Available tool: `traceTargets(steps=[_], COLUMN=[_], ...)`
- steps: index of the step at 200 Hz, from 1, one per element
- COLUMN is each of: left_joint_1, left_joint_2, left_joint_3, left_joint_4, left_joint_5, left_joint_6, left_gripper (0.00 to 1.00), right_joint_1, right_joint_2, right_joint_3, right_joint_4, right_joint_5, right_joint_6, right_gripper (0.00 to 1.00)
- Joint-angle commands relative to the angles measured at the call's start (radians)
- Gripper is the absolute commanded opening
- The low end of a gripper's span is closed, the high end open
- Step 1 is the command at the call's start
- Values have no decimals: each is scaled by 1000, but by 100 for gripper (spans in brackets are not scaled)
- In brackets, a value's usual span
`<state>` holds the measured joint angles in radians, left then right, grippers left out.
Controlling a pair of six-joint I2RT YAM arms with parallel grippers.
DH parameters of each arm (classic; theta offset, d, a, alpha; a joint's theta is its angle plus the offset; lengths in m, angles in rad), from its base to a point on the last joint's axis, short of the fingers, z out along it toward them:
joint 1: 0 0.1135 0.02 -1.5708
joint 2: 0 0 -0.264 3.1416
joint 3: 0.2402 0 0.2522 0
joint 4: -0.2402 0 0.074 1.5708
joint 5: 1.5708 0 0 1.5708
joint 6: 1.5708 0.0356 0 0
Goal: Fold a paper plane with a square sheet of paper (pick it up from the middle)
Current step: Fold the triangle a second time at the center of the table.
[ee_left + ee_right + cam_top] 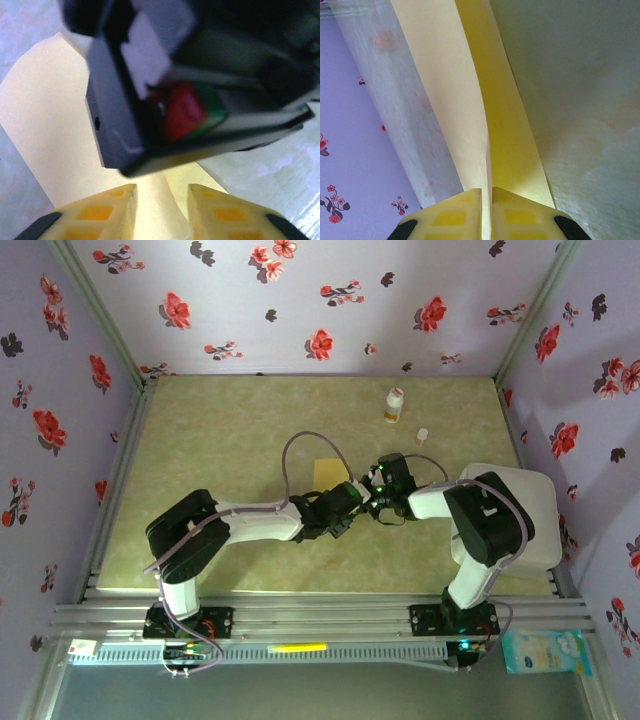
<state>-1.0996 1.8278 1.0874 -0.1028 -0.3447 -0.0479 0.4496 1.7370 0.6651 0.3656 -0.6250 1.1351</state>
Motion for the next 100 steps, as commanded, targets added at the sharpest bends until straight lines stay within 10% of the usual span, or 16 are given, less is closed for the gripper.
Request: traceTargets(steps=[1,54,100], left_joint_1=[-9,-6,55], left_joint_2=[13,-4,-49], left_joint_3=[18,13,8], left_joint_4=[-16,-16,-29], left_joint_5=[-30,-14,180], left_joint_6=[10,0,-85], left_gripper=[23,0,0], right_joint_1=[4,2,-35], right_joint_2=[-13,-22,-93], right_joint_3=[23,21,-1], right_joint_4=[-9,-20,-126], right_joint_5=[-2,21,98], right_joint_6=[8,-1,-56], right_gripper=[12,17,34])
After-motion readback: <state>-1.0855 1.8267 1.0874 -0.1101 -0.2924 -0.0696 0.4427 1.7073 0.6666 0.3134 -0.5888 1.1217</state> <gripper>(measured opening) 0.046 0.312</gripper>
